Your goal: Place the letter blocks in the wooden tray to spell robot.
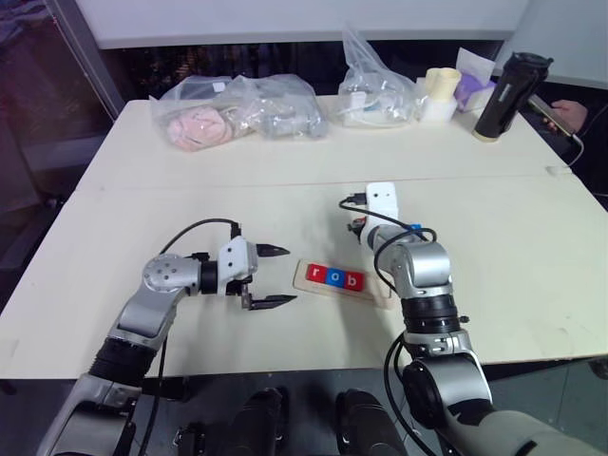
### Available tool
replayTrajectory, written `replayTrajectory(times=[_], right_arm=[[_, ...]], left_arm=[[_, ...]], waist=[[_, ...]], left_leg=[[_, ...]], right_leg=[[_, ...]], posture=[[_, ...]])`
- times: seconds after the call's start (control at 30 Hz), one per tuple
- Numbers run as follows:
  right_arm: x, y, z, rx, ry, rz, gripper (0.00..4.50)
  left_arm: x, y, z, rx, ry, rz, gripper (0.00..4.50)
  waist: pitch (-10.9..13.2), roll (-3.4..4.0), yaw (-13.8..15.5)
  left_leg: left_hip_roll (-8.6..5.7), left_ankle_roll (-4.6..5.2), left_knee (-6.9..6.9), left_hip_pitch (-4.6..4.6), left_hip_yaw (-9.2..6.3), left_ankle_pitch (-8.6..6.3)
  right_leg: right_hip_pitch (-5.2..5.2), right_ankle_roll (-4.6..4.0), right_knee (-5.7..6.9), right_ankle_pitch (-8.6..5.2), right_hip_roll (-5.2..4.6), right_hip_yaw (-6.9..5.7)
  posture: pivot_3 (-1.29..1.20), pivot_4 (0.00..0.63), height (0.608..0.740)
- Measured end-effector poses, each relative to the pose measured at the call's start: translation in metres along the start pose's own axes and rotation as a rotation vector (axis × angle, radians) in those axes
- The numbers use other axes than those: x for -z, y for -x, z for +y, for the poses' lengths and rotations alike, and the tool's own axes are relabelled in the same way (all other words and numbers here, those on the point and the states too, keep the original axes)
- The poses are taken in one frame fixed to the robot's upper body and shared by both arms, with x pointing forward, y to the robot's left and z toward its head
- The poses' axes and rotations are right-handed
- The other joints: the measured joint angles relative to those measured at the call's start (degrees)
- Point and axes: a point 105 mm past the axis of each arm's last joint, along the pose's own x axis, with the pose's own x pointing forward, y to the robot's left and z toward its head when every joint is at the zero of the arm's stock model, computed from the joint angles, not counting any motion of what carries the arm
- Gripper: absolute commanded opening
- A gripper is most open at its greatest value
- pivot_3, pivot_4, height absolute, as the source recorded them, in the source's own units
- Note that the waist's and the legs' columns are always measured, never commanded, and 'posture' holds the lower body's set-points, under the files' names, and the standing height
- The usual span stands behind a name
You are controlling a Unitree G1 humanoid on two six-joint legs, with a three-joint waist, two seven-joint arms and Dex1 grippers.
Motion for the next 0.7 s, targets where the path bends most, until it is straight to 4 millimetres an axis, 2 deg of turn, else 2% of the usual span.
replayTrajectory(times=[0.1, 0.17, 0.23, 0.3, 0.47, 0.7], right_arm=[[-0.004, 0.009, -0.008, -0.001, 0.055, -0.001, 1.19], [-0.017, 0.021, -0.02, 0.009, 0.101, -0.044, 1.19], [-0.026, 0.039, -0.031, 0.013, 0.132, -0.074, 1.19], [-0.026, 0.059, -0.042, 0.013, 0.162, -0.081, 1.19], [0.008, 0.096, -0.064, 0.023, 0.211, 0.01, 1.19], [0.047, 0.114, -0.082, 0.064, 0.149, 0.071, 1.19]], left_arm=[[0.0, 0.0, 0.0, -0.001, 0.002, 0.0, 4.5], [0.0, 0.0, 0.0, -0.001, 0.002, 0.0, 4.5], [0.0, -0.001, -0.001, 0.0, 0.002, -0.002, 4.5], [0.0, -0.001, -0.001, 0.001, 0.002, -0.002, 4.5], [-0.001, -0.002, 0.0, 0.006, 0.001, -0.007, 4.5], [0.0, -0.003, 0.001, 0.021, 0.003, -0.01, 4.5]], waist=[[0.0, 0.02, 0.2], [0.0, 0.02, 0.2], [0.0, 0.01, 0.3], [0.0, 0.0, 0.3], [0.0, 0.0, 0.3], [0.0, 0.0, 0.3]], left_leg=[[0.0, 0.0, -0.01, -0.04, 0.0, 0.0], [-0.02, 0.0, -0.01, -0.06, 0.0, 0.0], [-0.01, 0.0, -0.04, -0.06, -0.01, 0.0], [0.01, 0.0, -0.06, -0.06, -0.01, -0.01], [0.02, 0.01, -0.05, -0.07, -0.01, -0.01], [0.03, 0.01, -0.02, -0.07, -0.01, -0.01]], right_leg=[[-0.06, 0.0, -0.01, 0.0, -0.01, 0.0], [-0.06, 0.0, -0.04, 0.0, -0.03, 0.01], [-0.06, 0.0, -0.06, 0.0, -0.03, 0.0], [-0.05, -0.01, -0.08, -0.01, -0.03, -0.01], [-0.02, -0.02, -0.1, -0.03, -0.05, -0.01], [0.01, -0.01, -0.11, -0.03, -0.05, -0.02]], posture=[[0.0, 0.15, 0.738], [0.0, 0.15, 0.738], [0.0, 0.15, 0.738], [0.0, 0.15, 0.738], [0.0, 0.15, 0.738], [0.0, 0.15, 0.738]])
